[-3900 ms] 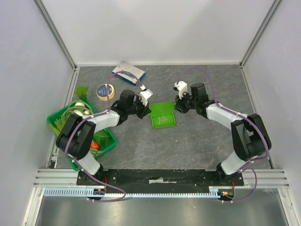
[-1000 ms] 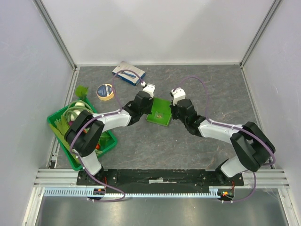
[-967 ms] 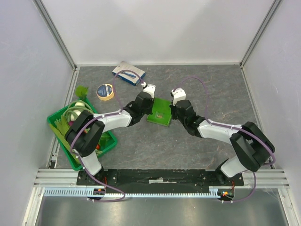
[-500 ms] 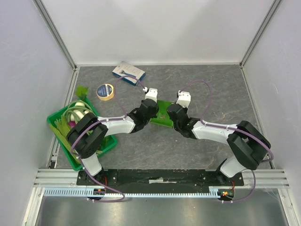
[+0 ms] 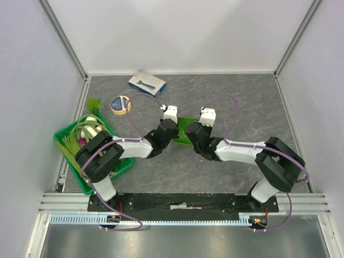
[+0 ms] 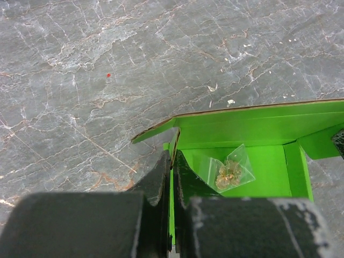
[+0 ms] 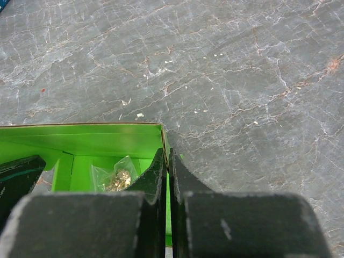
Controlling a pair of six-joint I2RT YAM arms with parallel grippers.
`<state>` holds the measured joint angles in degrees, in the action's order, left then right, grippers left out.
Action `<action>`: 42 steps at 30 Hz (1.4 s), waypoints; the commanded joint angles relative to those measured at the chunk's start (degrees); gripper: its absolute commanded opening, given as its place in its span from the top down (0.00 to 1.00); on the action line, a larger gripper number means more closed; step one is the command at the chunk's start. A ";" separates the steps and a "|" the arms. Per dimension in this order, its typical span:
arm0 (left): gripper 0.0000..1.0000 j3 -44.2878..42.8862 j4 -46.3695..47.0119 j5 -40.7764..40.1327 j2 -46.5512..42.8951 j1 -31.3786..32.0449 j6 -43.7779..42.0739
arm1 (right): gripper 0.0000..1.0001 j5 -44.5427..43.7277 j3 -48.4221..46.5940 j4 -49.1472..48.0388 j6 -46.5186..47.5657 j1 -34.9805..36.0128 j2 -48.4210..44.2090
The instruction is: Fold the paper box
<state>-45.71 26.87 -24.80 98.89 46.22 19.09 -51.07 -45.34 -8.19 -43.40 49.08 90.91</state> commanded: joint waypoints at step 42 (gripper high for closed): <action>0.98 10.64 6.69 -16.77 0.60 10.29 10.79 | 1.00 -27.07 10.36 4.85 -27.53 12.88 4.89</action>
<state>-38.30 34.54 -37.47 97.89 55.88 27.44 -75.61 -38.63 -7.49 -65.98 61.95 94.48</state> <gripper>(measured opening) 0.032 0.010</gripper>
